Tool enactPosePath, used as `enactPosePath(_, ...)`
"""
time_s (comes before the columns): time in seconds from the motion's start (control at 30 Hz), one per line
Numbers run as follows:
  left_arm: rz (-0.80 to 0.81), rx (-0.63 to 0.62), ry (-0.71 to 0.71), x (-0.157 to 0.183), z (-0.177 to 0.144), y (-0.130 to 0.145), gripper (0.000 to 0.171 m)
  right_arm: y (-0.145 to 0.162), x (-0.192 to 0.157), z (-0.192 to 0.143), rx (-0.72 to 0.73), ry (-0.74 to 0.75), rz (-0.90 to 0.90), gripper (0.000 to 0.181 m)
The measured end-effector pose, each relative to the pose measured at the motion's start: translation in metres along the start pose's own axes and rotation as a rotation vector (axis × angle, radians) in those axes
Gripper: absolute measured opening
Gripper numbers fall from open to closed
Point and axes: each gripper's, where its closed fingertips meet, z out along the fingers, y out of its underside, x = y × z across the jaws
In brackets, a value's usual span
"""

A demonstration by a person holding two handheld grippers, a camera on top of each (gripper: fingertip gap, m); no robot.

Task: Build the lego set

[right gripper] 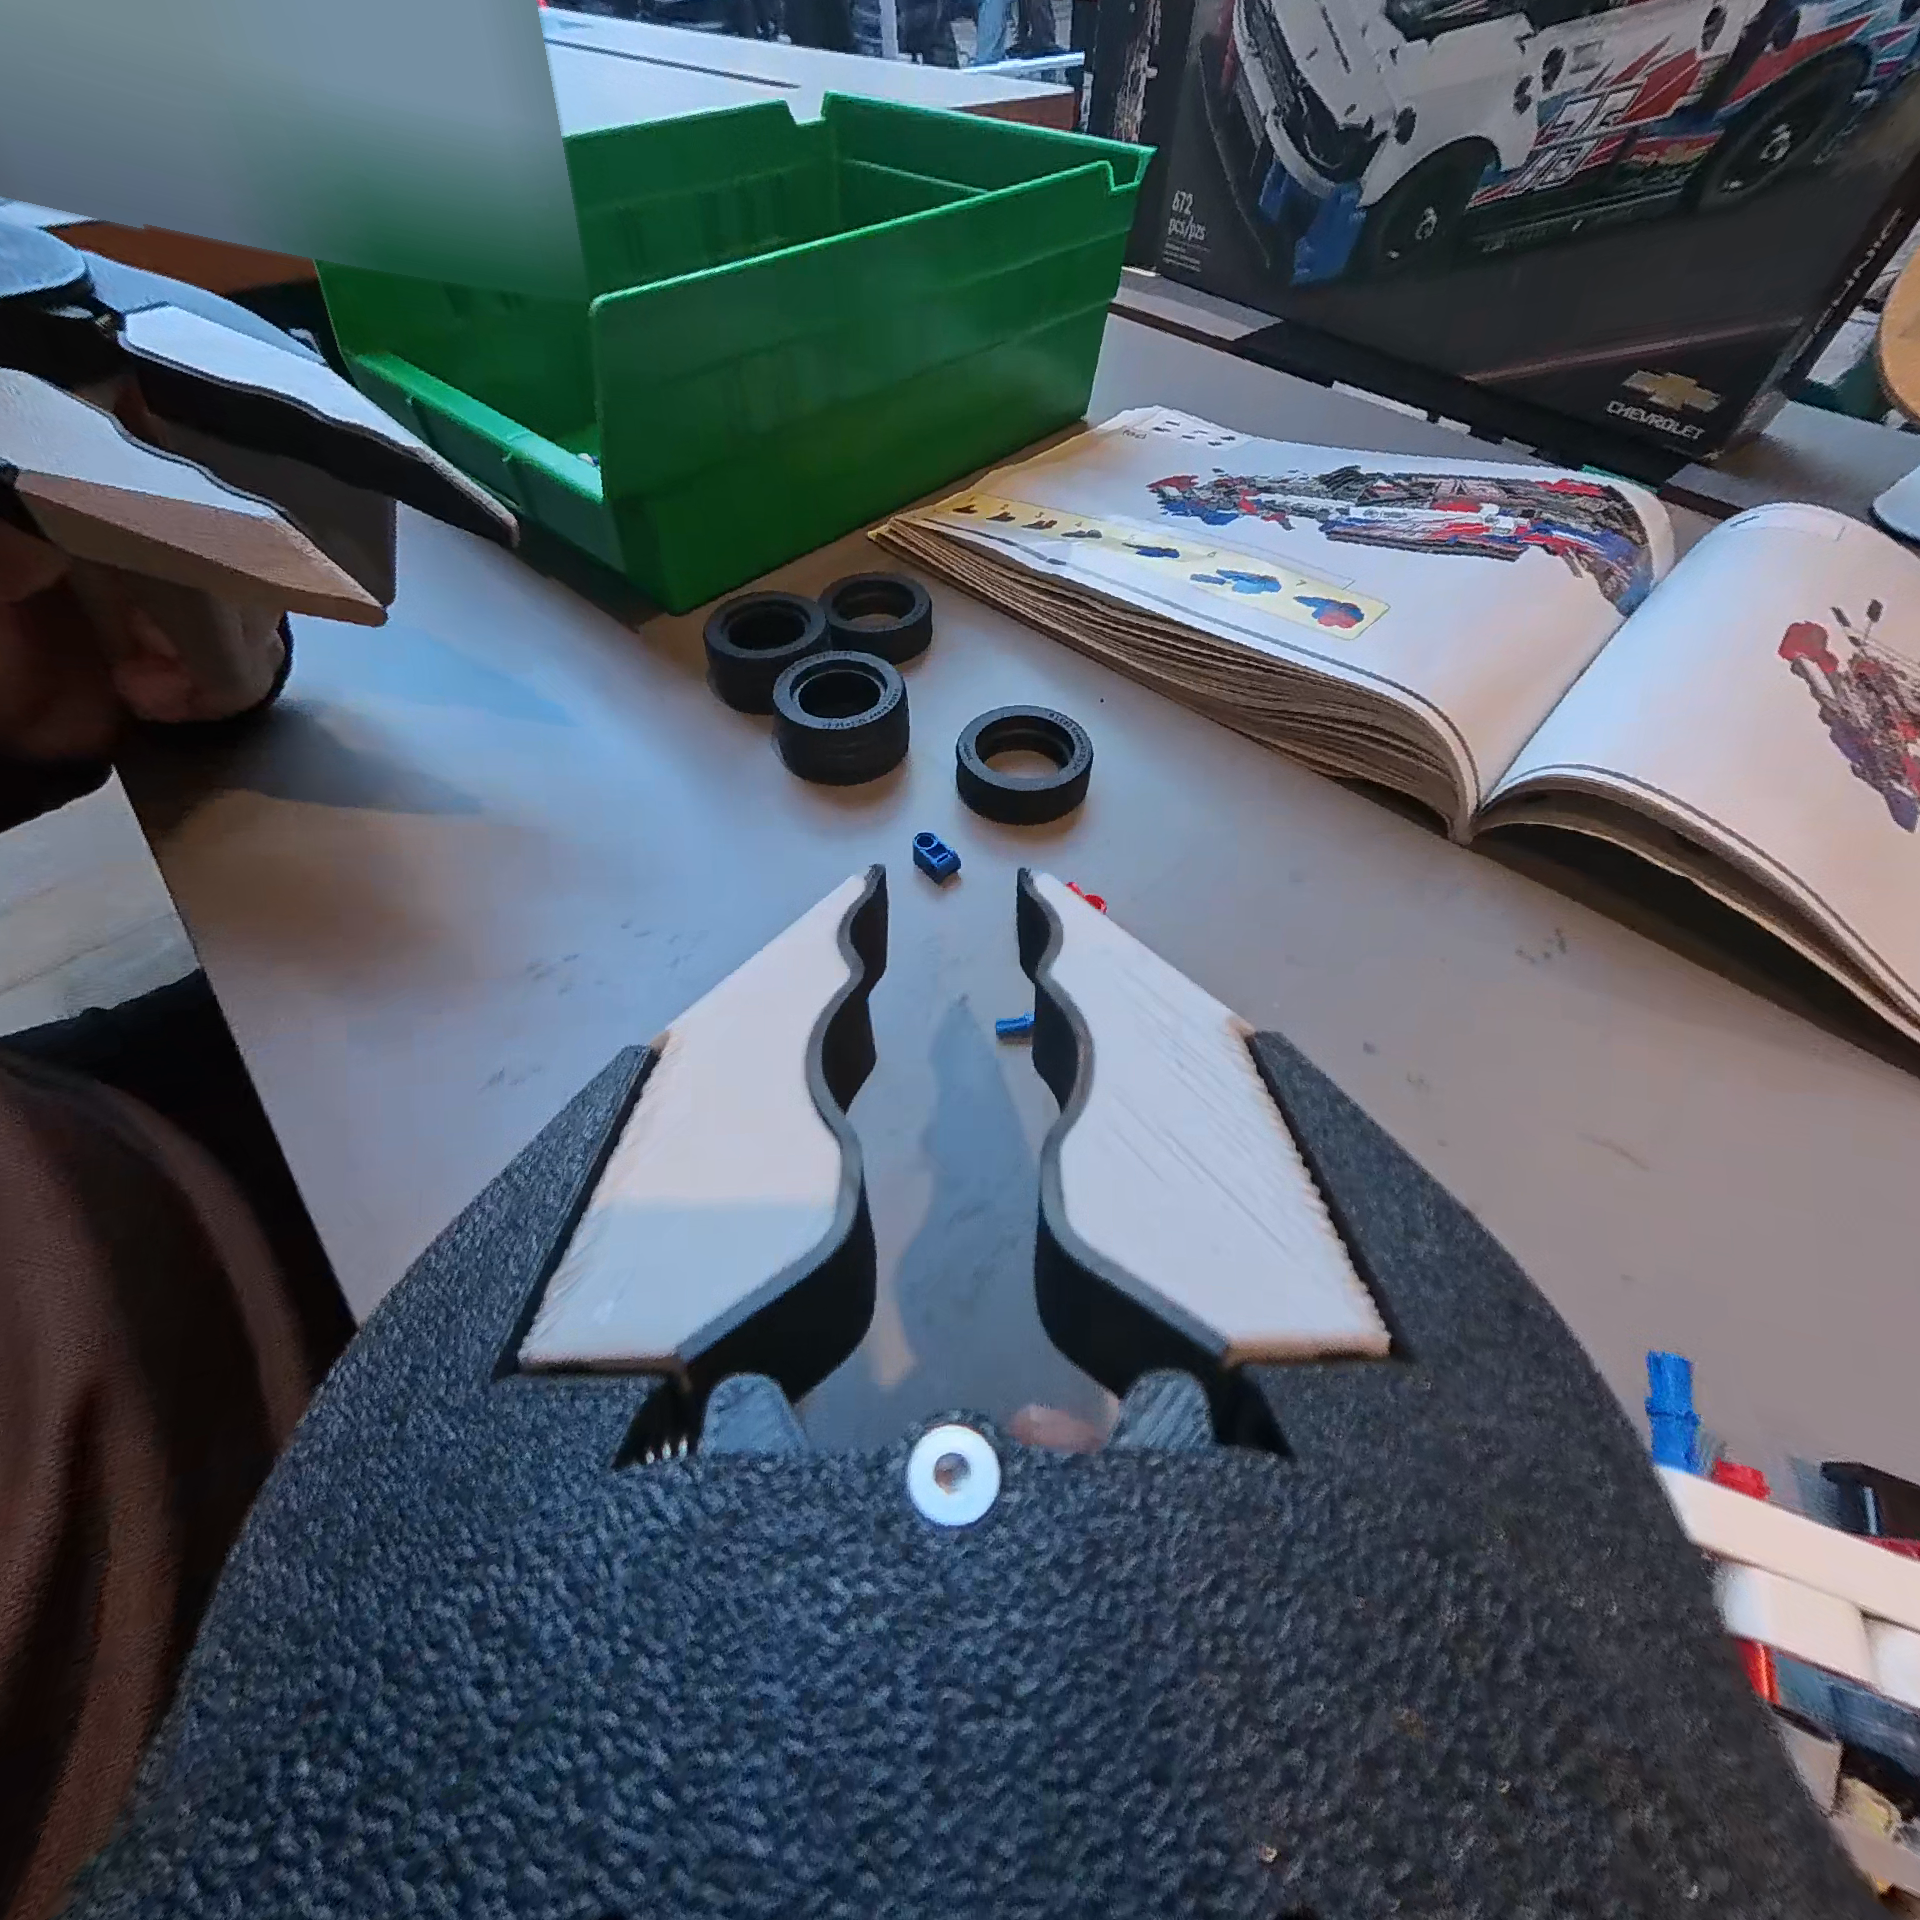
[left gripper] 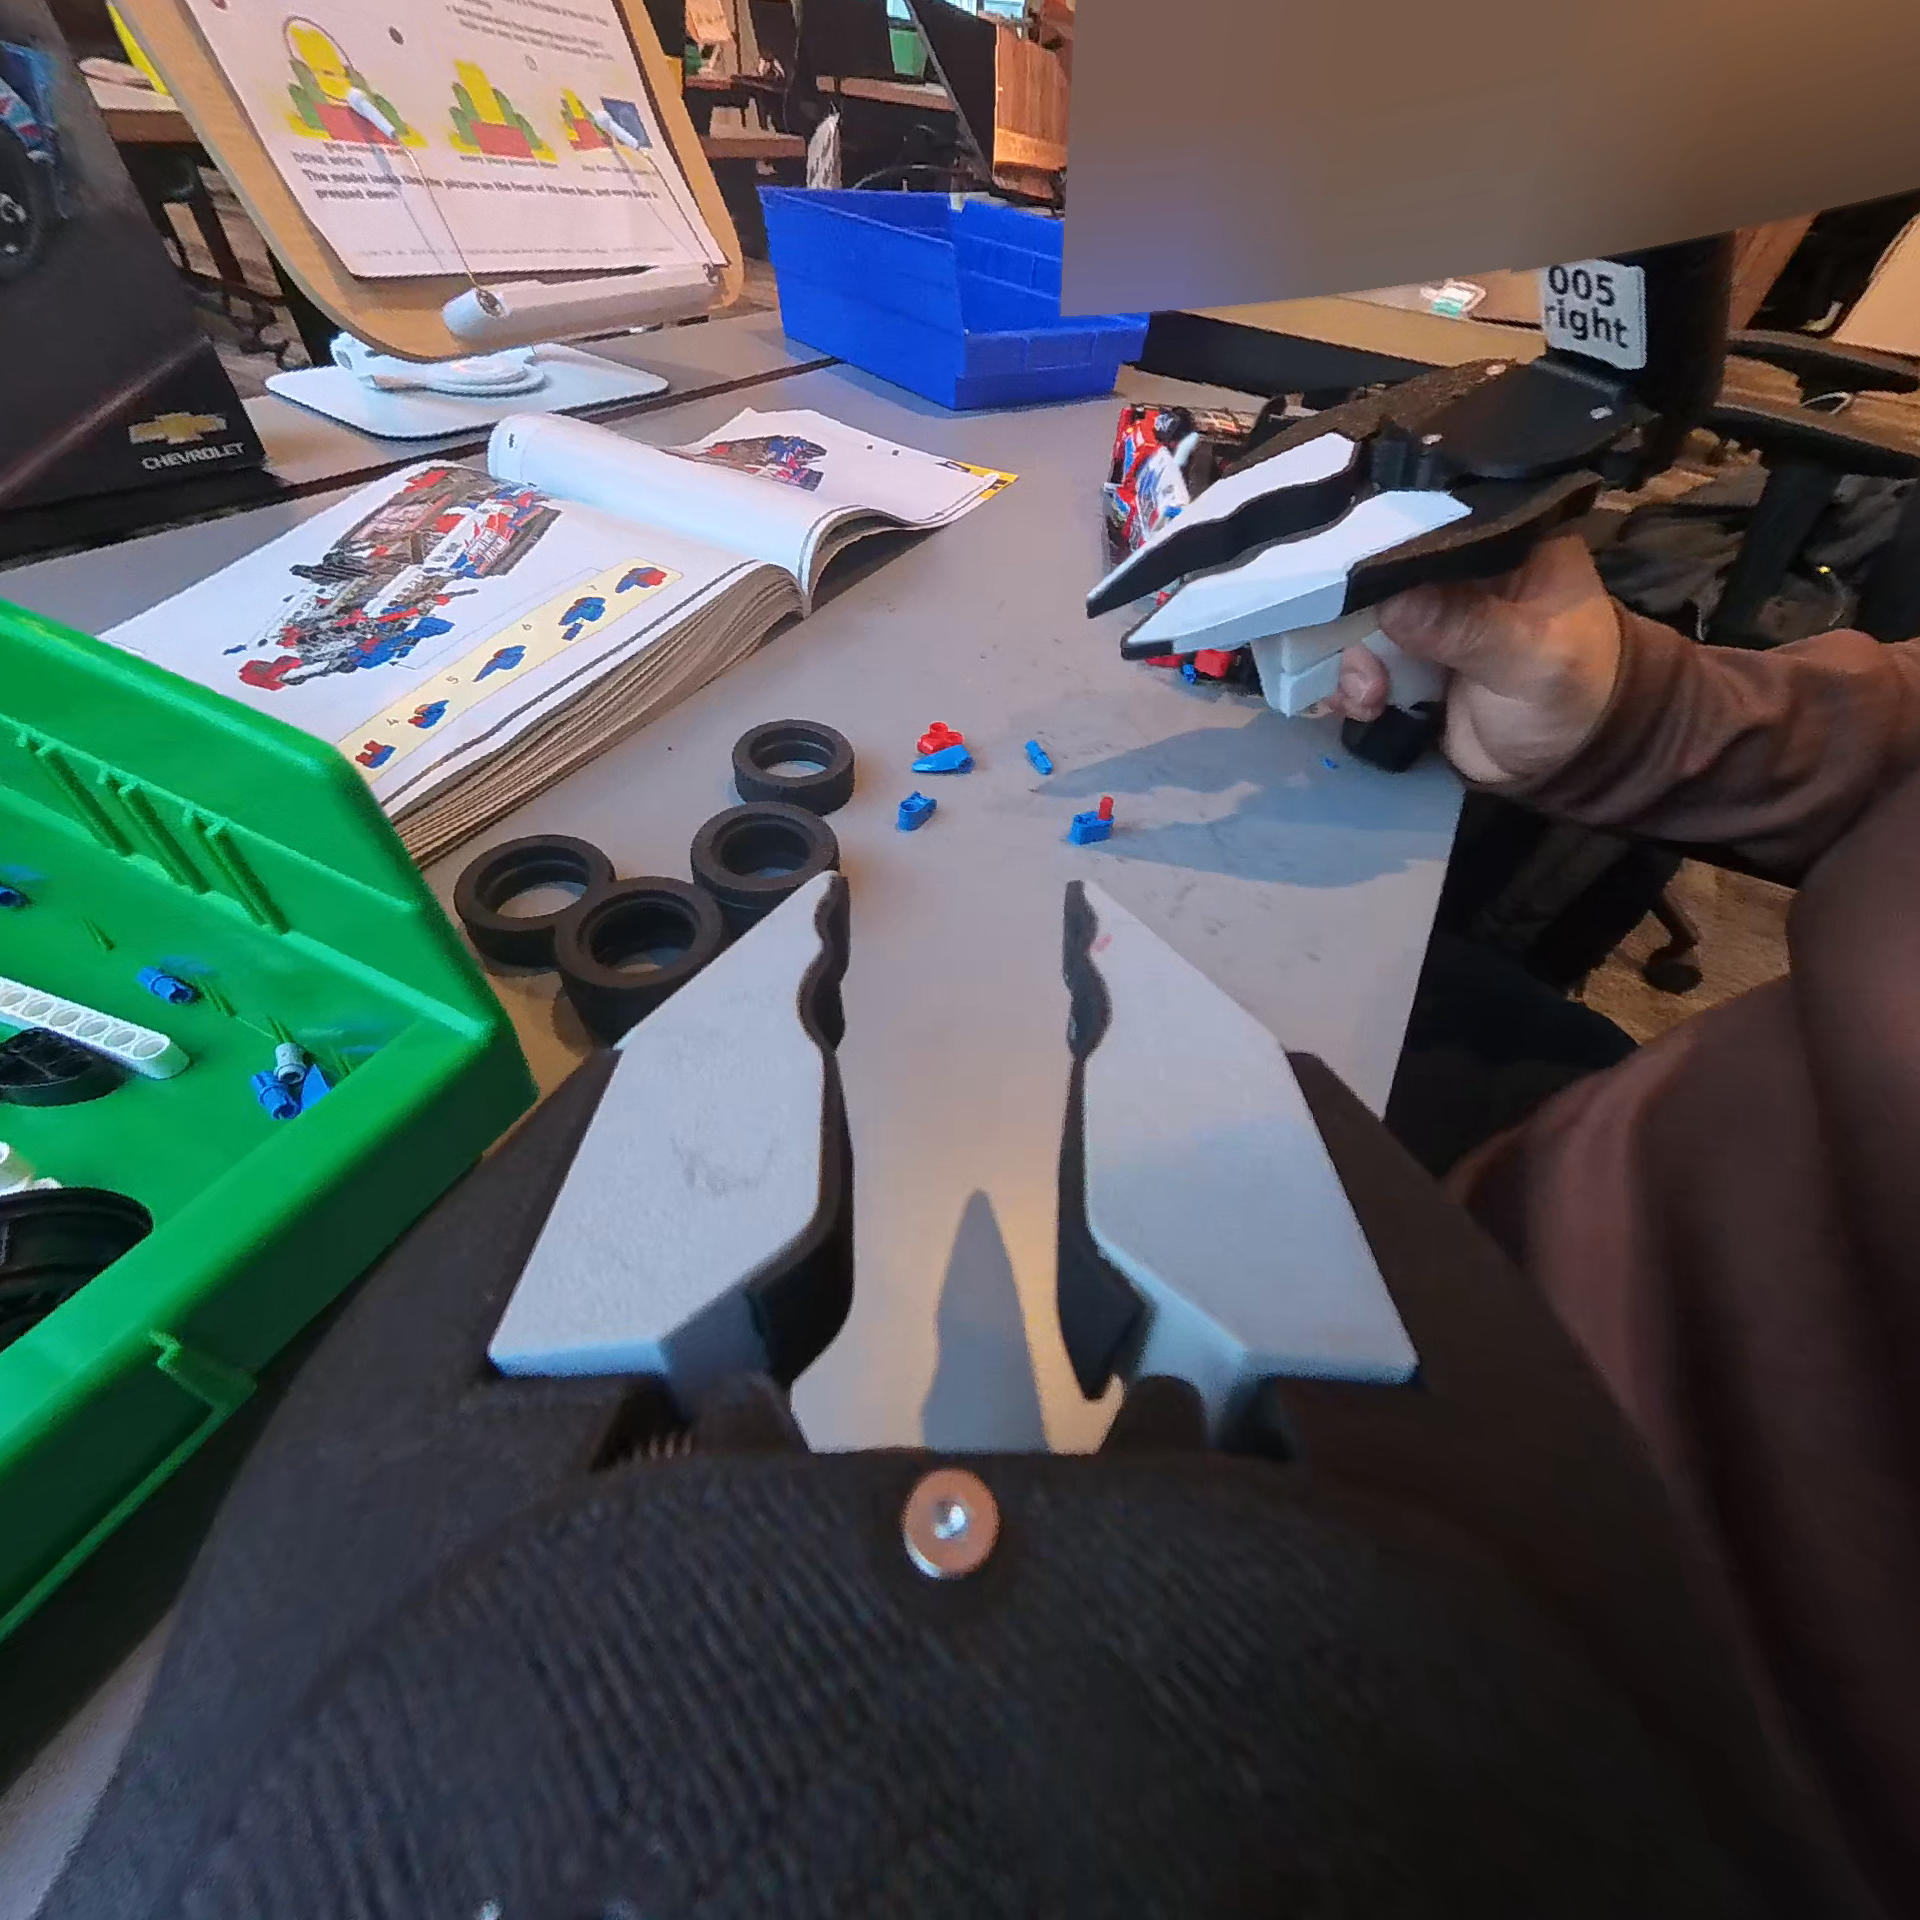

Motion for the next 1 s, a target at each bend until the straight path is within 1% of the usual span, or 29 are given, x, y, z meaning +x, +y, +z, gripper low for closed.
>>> enactPosePath(0.23,-0.028,0.052,-0.036,-0.008,-0.005,-0.007,0.040,-0.003,0.002,0.000,0.021,0.015,-0.016,0.024)
enactPosePath(0.3,-0.021,0.085,-0.105,-0.019,-0.011,-0.011,0.039,-0.003,0.002,0.001,0.018,0.018,-0.017,0.024)
enactPosePath(0.33,-0.010,0.079,-0.142,-0.027,-0.017,-0.012,0.037,-0.003,0.002,0.001,0.017,0.018,-0.016,0.024)
enactPosePath(0.4,0.023,0.018,-0.237,-0.053,-0.035,-0.019,0.034,-0.003,0.003,0.001,0.018,0.018,-0.012,0.024)
enactPosePath(0.43,0.052,-0.025,-0.291,-0.069,-0.048,-0.026,0.033,-0.003,0.003,0.000,0.019,0.017,-0.011,0.024)
enactPosePath(0.47,0.078,-0.094,-0.364,-0.091,-0.064,-0.032,0.029,-0.003,0.003,0.000,0.020,0.016,-0.010,0.024)
enactPosePath(0.53,0.125,-0.233,-0.517,-0.138,-0.102,-0.050,0.017,-0.004,0.002,0.000,0.022,0.011,-0.006,0.024)
enactPosePath(0.6,0.125,-0.426,-0.521,-0.173,-0.122,-0.057,0.020,-0.004,0.002,0.000,0.028,0.005,-0.002,0.024)
enactPosePath(0.67,0.108,-0.617,-0.514,-0.209,-0.125,-0.051,0.019,-0.005,0.002,-0.001,0.032,-0.002,0.007,0.023)
enactPosePath(0.73,0.125,-0.755,-0.498,-0.242,-0.112,-0.038,0.012,-0.006,0.003,0.000,0.035,-0.012,0.022,0.023)
enactPosePath(0.8,0.110,-0.947,-0.462,-0.267,-0.101,-0.006,0.005,-0.006,0.004,-0.001,0.040,-0.019,0.039,0.023)
enactPosePath(0.87,0.041,-1.133,-0.394,-0.278,-0.097,0.031,0.000,-0.008,0.004,-0.003,0.057,-0.026,0.047,0.023)
enactPosePath(0.9,-0.012,-1.183,-0.357,-0.278,-0.095,0.043,0.000,-0.010,0.004,-0.005,0.067,-0.027,0.048,0.023)
enactPosePath(0.93,-0.055,-1.209,-0.345,-0.279,-0.093,0.049,0.000,-0.010,0.003,-0.006,0.076,-0.027,0.048,0.023)
enactPosePath(1.0,-0.070,-1.264,-0.327,-0.279,-0.093,0.052,0.003,-0.011,0.003,-0.008,0.081,-0.028,0.048,0.023)
